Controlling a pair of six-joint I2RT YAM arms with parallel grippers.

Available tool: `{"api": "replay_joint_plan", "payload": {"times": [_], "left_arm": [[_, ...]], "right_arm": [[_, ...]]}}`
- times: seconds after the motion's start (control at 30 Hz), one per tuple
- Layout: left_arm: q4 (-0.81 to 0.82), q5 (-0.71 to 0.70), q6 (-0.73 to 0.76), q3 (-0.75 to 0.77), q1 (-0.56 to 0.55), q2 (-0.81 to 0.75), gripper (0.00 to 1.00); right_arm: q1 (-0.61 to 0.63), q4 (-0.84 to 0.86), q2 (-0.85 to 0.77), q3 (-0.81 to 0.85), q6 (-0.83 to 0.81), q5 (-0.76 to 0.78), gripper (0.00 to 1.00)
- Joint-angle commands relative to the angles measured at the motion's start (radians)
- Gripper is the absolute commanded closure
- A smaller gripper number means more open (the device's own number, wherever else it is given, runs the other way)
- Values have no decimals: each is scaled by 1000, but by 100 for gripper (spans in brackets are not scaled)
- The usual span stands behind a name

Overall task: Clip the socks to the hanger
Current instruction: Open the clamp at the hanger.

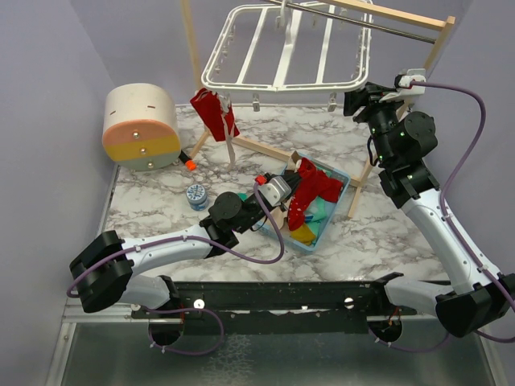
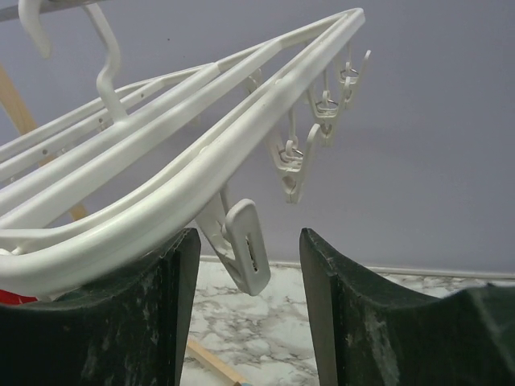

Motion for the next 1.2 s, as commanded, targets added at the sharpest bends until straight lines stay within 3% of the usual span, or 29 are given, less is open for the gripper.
{"api": "replay_joint_plan", "payload": {"times": [0.0,0.3,0.43,0.7,0.93,1.17], "left_arm": [[33,15,-13,-9,3,-20,100],[33,15,-14,-9,3,-21,100],[33,15,-16,-9,4,-19,100],[33,18,-17,-9,3,-19,100],[33,18,-19,-9,3,-19,100],[33,22,-23,-8,3,-16,100]], "right_arm": [[4,-1,-10,32,11,2,39],[4,2,-17,29,19,10,32],[4,8,-25,23,20,5,33],[4,3,-17,44,14,-16,55],[4,-2,-16,52,14,-22,65],[4,-27,-7,76,18,-41,82]]}}
